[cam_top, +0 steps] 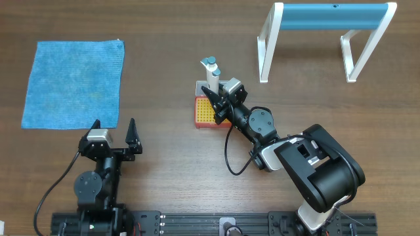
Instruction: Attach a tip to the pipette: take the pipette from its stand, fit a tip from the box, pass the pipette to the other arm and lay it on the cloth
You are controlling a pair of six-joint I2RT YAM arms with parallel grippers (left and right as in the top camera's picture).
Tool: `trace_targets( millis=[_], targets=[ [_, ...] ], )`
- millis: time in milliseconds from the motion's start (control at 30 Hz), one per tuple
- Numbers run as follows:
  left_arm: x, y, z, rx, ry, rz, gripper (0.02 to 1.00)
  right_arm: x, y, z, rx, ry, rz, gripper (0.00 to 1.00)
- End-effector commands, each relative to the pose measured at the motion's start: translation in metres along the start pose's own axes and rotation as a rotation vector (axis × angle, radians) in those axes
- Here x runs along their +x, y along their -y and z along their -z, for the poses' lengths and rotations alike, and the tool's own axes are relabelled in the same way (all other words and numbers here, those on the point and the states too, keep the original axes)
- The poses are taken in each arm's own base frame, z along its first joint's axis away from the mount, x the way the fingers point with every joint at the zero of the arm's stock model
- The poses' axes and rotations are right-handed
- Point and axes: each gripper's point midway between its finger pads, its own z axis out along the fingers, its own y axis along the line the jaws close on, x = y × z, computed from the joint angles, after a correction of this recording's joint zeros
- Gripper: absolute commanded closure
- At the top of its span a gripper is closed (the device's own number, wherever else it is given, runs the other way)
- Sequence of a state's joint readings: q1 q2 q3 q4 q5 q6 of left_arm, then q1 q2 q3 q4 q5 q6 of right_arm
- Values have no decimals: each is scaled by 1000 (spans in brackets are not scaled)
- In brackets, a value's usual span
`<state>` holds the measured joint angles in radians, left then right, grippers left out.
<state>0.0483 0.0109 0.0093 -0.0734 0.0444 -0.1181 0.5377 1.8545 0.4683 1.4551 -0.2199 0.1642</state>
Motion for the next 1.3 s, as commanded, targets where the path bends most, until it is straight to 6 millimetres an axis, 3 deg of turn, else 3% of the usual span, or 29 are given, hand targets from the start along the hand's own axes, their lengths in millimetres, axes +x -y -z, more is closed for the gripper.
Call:
trace_targets(
  millis=[33, 1300],
  targets=[
    [1, -3, 0, -15, 0, 9, 99, 2, 8, 2, 30, 0, -15, 919],
    [1, -3, 0, -15, 0, 9, 102, 8, -3, 5, -27, -21, -22, 923]
  ],
)
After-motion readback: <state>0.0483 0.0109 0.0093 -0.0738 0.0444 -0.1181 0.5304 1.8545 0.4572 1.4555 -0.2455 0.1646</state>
